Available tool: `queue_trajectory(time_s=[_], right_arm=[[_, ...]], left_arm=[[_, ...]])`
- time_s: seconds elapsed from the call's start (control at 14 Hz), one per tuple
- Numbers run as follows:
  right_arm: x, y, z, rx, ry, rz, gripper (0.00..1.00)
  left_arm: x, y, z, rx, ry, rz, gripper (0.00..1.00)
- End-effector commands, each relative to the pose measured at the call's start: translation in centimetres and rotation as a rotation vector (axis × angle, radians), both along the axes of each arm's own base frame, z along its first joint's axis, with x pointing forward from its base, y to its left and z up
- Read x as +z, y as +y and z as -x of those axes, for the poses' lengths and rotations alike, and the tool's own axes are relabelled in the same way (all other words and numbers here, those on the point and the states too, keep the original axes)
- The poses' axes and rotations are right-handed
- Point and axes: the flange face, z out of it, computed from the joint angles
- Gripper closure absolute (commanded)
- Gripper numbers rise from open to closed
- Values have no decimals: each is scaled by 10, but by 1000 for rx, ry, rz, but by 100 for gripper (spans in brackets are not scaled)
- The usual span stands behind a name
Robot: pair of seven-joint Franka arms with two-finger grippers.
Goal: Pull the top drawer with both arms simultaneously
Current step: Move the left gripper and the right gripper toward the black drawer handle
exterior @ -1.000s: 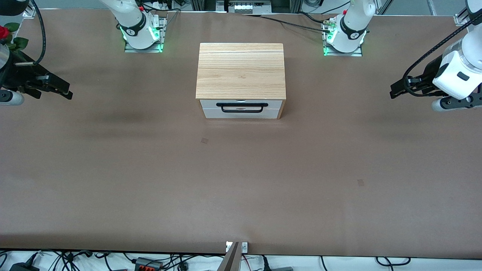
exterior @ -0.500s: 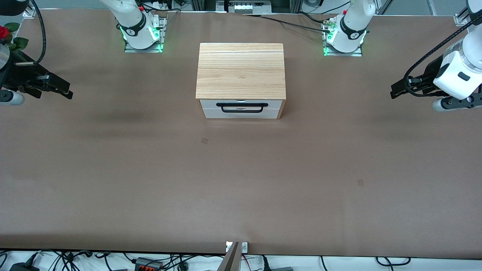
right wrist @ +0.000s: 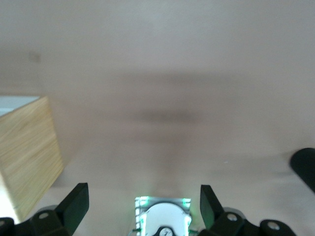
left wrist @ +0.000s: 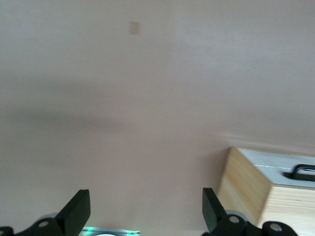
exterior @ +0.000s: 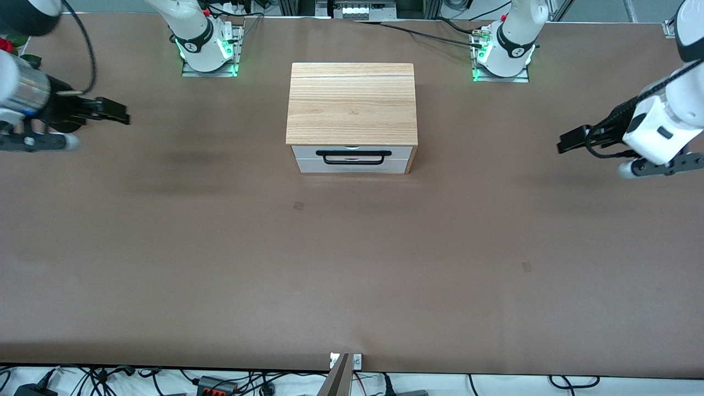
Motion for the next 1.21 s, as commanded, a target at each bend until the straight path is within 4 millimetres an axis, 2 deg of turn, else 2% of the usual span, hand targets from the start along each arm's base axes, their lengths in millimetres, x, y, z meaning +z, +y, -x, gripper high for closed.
queue_trajectory(time_s=[0.0,0.07,0.14,0.36,0.5,0.57,0.71,0.86,0.93,1.07,1.14], right_arm=[[-43,22,-11,7,111,-81,0],[-65,28,-17,-6,155,-131,0],[-80,35,-22,-27,183,-212,0],[-143,63,-42,-128,271,-458,0],[-185,88,-53,-144,286,-603,0],[-204,98,-55,-129,271,-671,0],[-236,118,-49,-43,184,-799,0],[-264,148,-36,-36,93,-937,0],[-284,167,-28,-48,56,-1013,0],[-313,200,-18,-32,-7,-1142,0],[-330,208,-14,-43,-25,-1177,0]], left_arm=[[-34,-18,-28,1,27,154,0],[-52,-25,-35,11,48,199,0],[-62,-35,-43,30,44,280,0],[-123,-55,-69,22,67,575,0],[-157,-68,-76,-78,43,648,0],[-168,-85,-75,-153,26,662,0],[-183,-116,-71,-237,9,673,0],[-205,-153,-64,-349,-1,713,0],[-214,-165,-62,-411,-54,740,0],[-235,-176,-49,-435,-75,803,0],[-244,-177,-44,-447,-95,851,0]])
